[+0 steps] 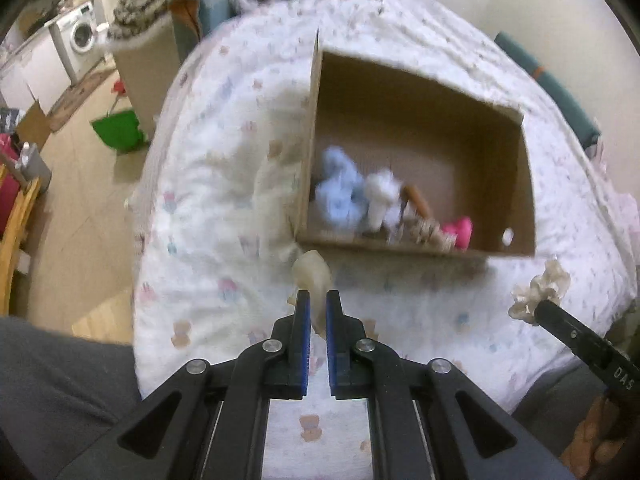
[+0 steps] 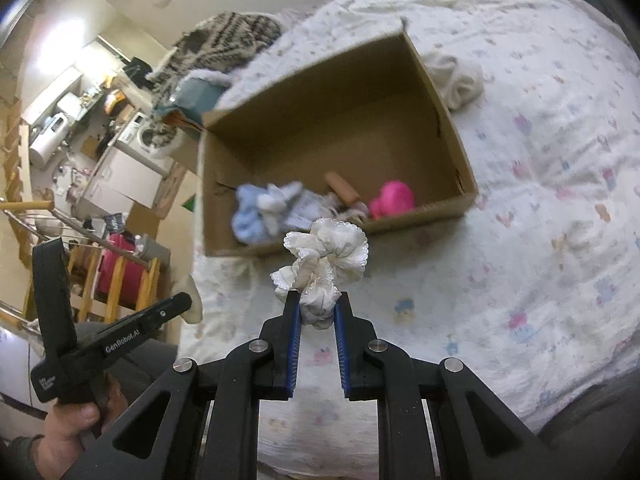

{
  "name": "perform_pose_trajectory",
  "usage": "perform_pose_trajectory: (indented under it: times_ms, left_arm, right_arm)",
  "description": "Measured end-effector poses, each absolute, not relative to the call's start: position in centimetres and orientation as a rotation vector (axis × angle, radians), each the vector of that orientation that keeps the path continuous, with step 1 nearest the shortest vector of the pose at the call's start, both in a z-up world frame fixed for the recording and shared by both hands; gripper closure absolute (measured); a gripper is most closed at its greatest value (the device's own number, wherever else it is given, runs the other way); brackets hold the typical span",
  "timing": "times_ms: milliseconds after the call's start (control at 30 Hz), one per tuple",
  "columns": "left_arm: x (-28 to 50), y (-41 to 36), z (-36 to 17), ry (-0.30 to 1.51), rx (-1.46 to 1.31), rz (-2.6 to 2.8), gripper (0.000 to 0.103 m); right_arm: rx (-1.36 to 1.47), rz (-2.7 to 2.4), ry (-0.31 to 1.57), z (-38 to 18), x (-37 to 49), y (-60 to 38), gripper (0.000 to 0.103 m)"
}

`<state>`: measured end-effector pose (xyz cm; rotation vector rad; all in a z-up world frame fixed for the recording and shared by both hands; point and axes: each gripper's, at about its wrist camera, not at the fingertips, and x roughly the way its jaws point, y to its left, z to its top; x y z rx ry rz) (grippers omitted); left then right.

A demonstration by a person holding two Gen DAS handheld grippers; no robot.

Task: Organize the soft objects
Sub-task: 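Carry the cream scrunchie and tan cloth over the cardboard box with both tools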

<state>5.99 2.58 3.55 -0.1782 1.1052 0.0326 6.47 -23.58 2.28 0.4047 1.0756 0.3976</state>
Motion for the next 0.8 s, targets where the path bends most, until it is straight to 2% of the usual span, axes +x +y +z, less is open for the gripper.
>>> perform_pose_trajectory:
  times_ms: [200,367,800]
  left_arm:
    - [8.6,2.3,6.8,0.988,-0.120,0.020,0.096]
    - [11.6,1.4,7.0,0.971,-0.099,0.002,0.096]
    - [16.1,-4.1,2.0,1.037,-0.050,-0.103,0.095]
  right_arm:
    - [0.405,0.398,1.006,4.9,8.5,-24.3,0.085]
    - [0.389,0.381,0.980,5.7,11.4,-24.9,0.085]
    - [0.391,0.312,1.082,0.0,15.5,-25.4,0.085]
